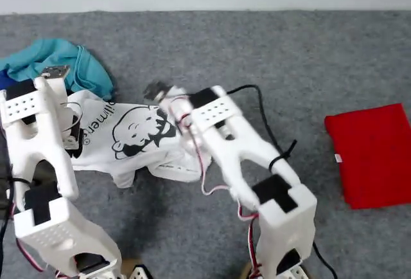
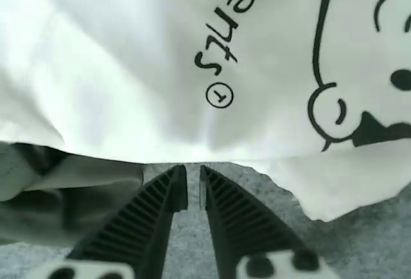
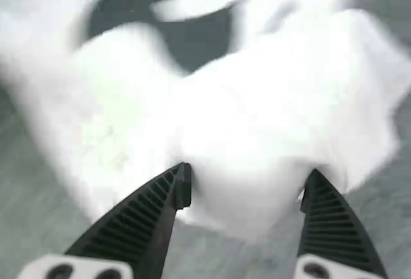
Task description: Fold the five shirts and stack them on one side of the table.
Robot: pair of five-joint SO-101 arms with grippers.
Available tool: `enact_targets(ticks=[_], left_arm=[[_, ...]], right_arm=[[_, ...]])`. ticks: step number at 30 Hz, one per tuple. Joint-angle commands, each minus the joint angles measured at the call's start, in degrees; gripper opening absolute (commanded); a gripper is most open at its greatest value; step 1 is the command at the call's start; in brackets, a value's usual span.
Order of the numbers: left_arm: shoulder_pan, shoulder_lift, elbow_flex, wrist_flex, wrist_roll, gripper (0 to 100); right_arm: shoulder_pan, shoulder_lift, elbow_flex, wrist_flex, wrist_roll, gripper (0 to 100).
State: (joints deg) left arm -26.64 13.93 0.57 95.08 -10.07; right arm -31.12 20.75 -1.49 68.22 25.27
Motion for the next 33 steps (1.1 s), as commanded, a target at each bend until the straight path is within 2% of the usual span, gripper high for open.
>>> enact_targets(ticks=[1,5,7,9,10,12,15,20,30,33], left_arm=[[0.0,0.0,-0.1,-0.4,-0.7,5],[0.0,0.8,-0.1,-0.4,-0.6,4],[0.0,1.1,0.0,-0.4,-0.6,4],[0.0,1.1,0.0,-0.4,-0.6,4],[0.0,1.1,0.0,-0.4,-0.6,4],[0.0,1.1,0.0,-0.4,-0.6,4],[0.0,1.1,0.0,-0.4,-0.6,4],[0.0,1.1,0.0,-0.2,-0.6,4],[0.1,1.1,0.0,0.0,-0.6,4],[0.4,1.1,0.0,0.0,-0.5,4]], right_arm=[[4.4,1.6,0.0,-11.1,-2.7,28.1],[5.0,5.0,0.0,-14.2,-2.5,26.1],[5.0,5.9,-0.1,-14.5,-2.5,16.9],[5.2,6.2,-0.2,-14.5,-2.5,1.8],[5.8,6.2,-0.4,-14.4,-2.7,0.1],[7.6,5.8,-1.4,-13.4,-2.7,6.1],[11.2,4.1,-5.5,-9.7,-2.5,0.3],[17.4,-0.4,-14.2,-2.0,-2.9,1.0],[31.7,0.3,-17.0,-5.9,-3.0,1.3],[32.2,2.1,-17.1,-4.3,-2.7,7.9]])
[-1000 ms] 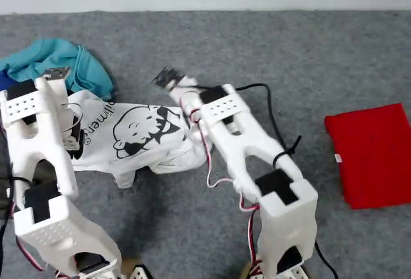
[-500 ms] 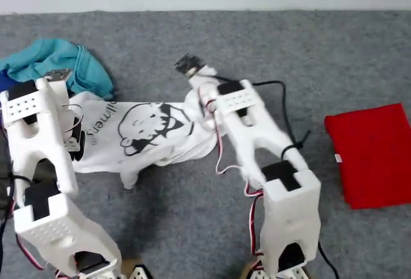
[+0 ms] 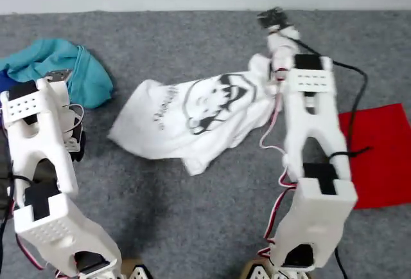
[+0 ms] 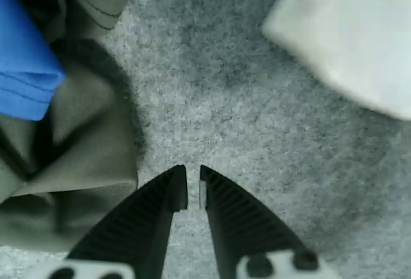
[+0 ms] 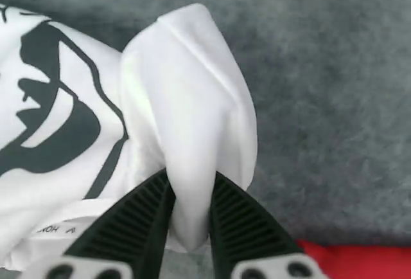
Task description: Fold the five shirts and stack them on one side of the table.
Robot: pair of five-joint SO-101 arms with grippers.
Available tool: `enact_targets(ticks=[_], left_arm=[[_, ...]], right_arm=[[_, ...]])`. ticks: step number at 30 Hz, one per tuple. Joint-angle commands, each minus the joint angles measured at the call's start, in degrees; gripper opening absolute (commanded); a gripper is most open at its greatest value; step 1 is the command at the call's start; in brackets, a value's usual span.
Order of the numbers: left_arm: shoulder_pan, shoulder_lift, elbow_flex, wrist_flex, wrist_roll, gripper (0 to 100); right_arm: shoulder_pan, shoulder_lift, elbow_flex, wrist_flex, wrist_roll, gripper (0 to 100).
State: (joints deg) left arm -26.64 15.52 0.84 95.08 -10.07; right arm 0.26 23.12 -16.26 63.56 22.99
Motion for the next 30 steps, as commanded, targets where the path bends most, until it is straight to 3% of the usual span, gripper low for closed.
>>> enact_targets(ticks=[1,6,14,17,23,30], left_arm=[[1.1,-0.4,-0.2,0.0,-0.5,4],[8.0,-0.5,1.5,-0.2,-0.4,5],[20.2,-0.4,4.1,-8.0,3.4,5],[20.7,-0.4,3.8,-9.1,3.8,5],[17.5,-0.4,4.1,-20.1,3.9,5],[17.4,2.4,3.7,-21.3,4.0,13]], right_arm=[[0.8,-0.2,-2.7,2.2,-0.4,13.2],[0.5,-1.8,-9.7,15.4,-0.3,35.3],[-0.9,-7.8,-19.0,38.8,-0.3,37.6],[-0.6,-9.4,-18.0,39.0,-0.3,37.6],[-2.1,-10.5,-15.2,39.0,-0.3,37.6],[-3.0,-10.5,-15.1,39.1,-0.4,37.6]])
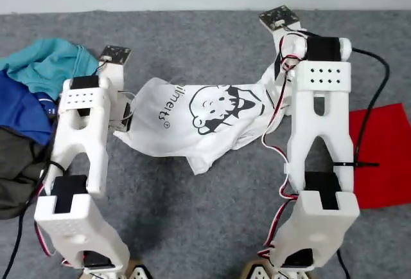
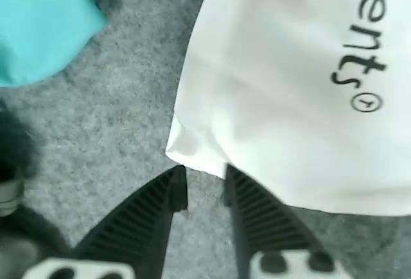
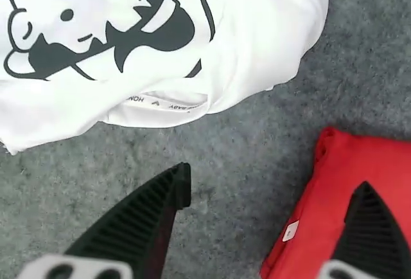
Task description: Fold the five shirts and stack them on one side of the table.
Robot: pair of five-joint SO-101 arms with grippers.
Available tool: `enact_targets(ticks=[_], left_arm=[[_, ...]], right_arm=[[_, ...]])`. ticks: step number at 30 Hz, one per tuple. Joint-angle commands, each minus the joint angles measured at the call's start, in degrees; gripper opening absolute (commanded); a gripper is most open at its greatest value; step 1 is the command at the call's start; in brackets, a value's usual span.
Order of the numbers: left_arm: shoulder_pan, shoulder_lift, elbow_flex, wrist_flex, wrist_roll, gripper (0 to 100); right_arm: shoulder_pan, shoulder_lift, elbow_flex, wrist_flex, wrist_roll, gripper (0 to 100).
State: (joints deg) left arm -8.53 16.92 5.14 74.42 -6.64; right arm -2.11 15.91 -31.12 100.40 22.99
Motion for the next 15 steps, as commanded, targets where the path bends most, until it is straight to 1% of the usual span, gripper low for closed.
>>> enact_targets(ticks=[1,6,9,11,13,15], left_arm=[[-0.6,2.4,-0.6,-1.1,0.5,13],[-1.0,10.0,-0.7,-6.6,1.4,13],[-1.0,11.3,-4.0,-5.5,4.4,12],[-0.4,11.4,-4.4,-5.3,4.6,9],[0.5,11.4,-4.3,-5.1,4.6,2],[1.1,11.3,-4.3,-4.4,4.6,2]], right_arm=[[-0.6,-3.4,-0.3,2.2,-0.4,37.6],[-0.3,-3.4,-0.3,2.3,-0.6,37.6],[-0.4,-3.4,-0.3,2.3,-0.6,37.6],[-0.6,-3.4,-0.3,2.3,-0.6,37.6],[-0.7,-3.4,-0.3,2.3,-0.7,37.6],[-0.7,-3.4,-0.2,2.4,-0.7,37.6]])
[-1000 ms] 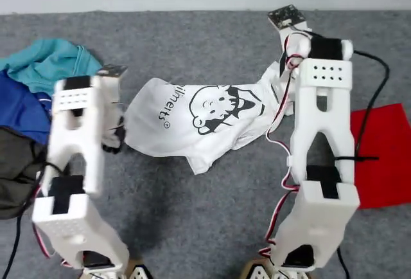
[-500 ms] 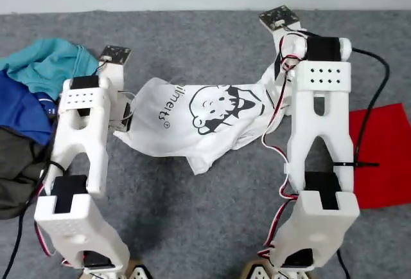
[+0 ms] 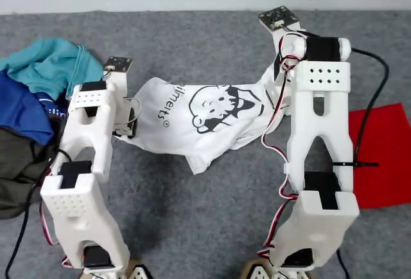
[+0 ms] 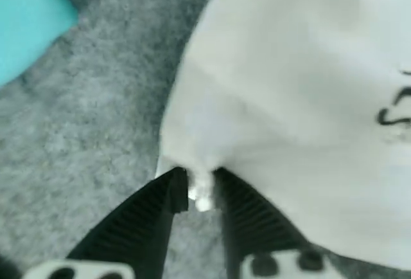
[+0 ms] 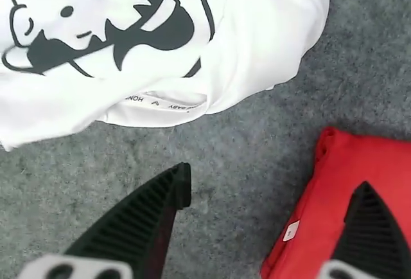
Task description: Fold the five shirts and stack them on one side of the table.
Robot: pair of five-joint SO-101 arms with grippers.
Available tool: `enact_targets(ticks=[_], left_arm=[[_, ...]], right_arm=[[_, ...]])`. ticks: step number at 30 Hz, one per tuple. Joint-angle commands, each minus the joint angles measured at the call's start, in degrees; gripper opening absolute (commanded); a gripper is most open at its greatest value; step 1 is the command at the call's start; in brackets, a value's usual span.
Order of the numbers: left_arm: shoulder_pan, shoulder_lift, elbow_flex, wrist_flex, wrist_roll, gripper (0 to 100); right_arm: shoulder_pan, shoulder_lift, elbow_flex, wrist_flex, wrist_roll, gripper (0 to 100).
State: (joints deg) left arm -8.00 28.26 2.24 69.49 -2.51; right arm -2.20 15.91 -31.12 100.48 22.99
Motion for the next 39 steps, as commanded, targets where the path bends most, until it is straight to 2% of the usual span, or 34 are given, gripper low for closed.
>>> enact_targets(ticks=[1,7,12,16,22,28,36,39], left_arm=[[0.6,0.0,-1.7,1.1,0.4,1],[0.2,-3.3,-4.4,7.7,0.7,1],[2.3,-13.6,-10.5,16.0,0.8,1],[7.6,-24.4,-15.7,20.8,0.3,1],[18.6,-35.2,-17.1,20.7,-3.3,1],[20.6,-37.7,-17.1,20.7,-3.2,1],[20.6,-37.7,-17.4,18.8,-3.2,1],[20.8,-37.7,-17.4,16.5,-3.0,1]], right_arm=[[-0.6,-3.3,-0.2,2.3,-0.7,37.6],[-0.6,-3.4,2.8,2.3,-0.7,37.6],[-0.6,-3.4,6.1,2.3,-0.7,37.6],[-0.6,-3.4,10.1,2.3,-0.8,37.6],[-2.1,-3.4,14.7,2.3,-0.6,37.6],[-10.8,-5.8,22.9,2.3,1.1,37.6],[-29.3,-15.7,40.4,1.6,14.2,37.6],[-36.4,-18.9,43.9,-2.4,16.0,37.6]])
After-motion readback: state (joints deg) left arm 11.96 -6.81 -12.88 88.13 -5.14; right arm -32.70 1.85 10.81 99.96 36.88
